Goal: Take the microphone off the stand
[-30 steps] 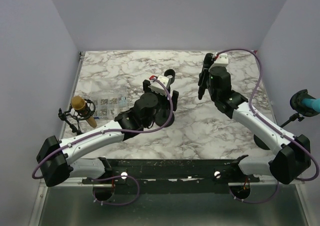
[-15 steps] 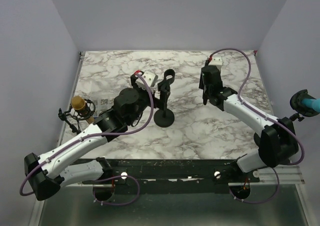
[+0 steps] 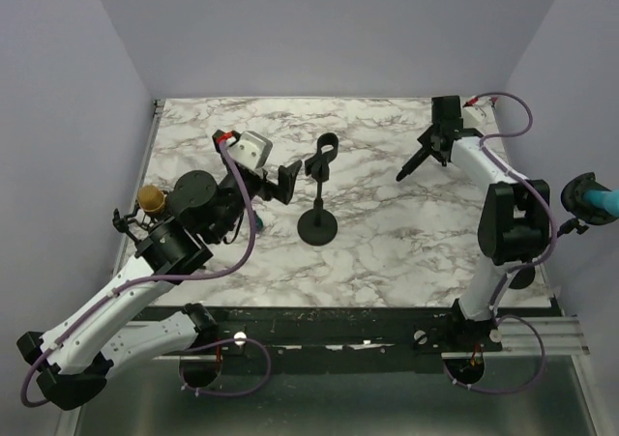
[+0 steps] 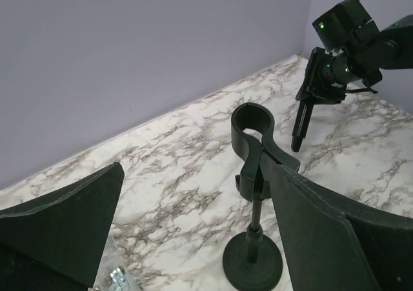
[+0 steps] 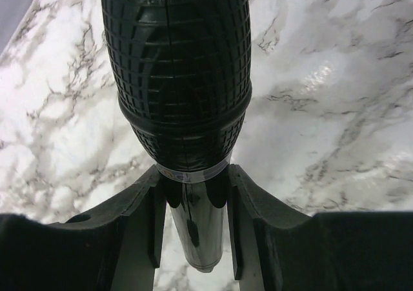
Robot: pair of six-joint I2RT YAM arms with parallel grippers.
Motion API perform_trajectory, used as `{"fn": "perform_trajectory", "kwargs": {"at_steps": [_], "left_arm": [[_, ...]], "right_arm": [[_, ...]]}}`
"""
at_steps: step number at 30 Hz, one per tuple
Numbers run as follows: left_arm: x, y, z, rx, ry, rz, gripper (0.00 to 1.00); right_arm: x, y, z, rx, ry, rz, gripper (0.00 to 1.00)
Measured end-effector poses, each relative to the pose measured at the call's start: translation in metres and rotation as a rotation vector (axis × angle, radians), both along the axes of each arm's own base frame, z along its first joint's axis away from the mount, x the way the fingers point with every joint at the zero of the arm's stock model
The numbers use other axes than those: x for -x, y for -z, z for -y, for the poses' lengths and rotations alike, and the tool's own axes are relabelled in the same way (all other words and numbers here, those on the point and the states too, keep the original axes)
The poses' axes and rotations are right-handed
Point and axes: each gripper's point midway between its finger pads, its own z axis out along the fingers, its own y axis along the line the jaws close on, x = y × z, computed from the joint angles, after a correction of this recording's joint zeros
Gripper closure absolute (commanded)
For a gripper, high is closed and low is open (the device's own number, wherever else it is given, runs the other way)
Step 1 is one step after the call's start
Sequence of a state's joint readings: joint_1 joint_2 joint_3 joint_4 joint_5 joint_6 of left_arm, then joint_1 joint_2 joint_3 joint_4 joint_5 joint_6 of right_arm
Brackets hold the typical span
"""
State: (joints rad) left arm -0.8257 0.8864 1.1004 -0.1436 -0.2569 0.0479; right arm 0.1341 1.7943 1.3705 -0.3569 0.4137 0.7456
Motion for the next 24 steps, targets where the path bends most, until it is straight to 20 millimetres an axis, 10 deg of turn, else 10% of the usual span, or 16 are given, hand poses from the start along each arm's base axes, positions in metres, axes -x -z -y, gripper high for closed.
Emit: {"fn": "perform_trajectory", "kwargs": {"at_steps": [10,24], "left_arm": [[0.003,0.059,-0.006,-0.113,0.0,-0.004,0.02],[-0.001,0.044,-0.021,-0.123,-0.074,0.091,0.03]], "right_arm": [[-0.041,0.068,0.041,-0.195,0.186,-0.13,0.99],[-0.064,0.102,0.078,-0.119,0.215,-0.214,0.7]]}}
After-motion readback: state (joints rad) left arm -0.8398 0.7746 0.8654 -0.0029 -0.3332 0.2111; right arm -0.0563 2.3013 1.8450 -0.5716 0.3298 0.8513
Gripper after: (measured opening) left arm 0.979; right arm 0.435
